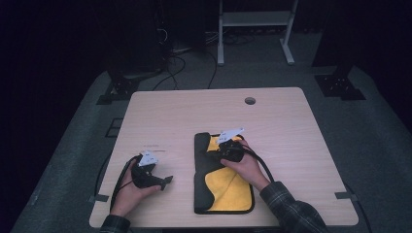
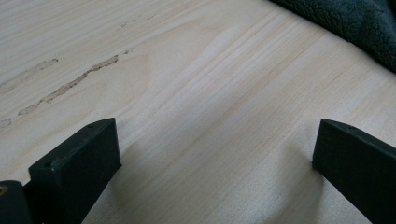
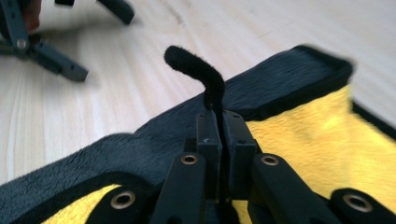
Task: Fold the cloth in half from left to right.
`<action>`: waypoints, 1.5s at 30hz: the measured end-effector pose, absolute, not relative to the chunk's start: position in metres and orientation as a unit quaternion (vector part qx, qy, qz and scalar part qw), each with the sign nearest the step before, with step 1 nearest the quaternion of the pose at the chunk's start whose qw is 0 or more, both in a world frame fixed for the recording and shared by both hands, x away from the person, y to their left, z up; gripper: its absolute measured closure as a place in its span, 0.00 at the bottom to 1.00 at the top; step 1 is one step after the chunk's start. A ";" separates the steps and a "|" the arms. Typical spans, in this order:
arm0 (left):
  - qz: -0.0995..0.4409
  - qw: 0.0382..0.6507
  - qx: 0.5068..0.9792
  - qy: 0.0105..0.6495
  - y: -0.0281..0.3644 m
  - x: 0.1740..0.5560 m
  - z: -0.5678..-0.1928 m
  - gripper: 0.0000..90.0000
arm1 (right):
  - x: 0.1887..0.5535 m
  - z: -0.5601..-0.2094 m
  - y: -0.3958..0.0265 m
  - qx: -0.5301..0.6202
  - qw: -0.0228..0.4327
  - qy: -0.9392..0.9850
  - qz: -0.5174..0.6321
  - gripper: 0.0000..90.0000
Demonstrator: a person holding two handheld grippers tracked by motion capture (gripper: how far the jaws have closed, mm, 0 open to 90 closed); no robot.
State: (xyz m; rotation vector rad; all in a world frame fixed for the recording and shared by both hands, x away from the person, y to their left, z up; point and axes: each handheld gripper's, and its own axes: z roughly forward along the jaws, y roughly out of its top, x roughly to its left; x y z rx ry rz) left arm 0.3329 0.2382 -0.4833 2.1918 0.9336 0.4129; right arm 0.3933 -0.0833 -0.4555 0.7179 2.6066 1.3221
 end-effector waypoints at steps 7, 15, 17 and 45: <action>0.160 0.354 0.848 0.361 0.238 0.333 -0.483 0.00 | 0.405 -0.441 -0.102 0.270 0.081 0.842 0.459 0.95; 0.160 0.355 0.847 0.361 0.238 0.333 -0.483 0.00 | 0.422 -0.434 -0.134 0.328 0.113 0.819 0.458 0.95; 0.160 0.355 0.847 0.361 0.238 0.333 -0.483 0.00 | 0.426 -0.432 -0.142 0.340 0.121 0.814 0.455 0.95; 0.161 0.355 0.847 0.362 0.238 0.333 -0.484 0.00 | 0.454 -0.460 -0.210 0.452 0.150 0.783 0.401 0.81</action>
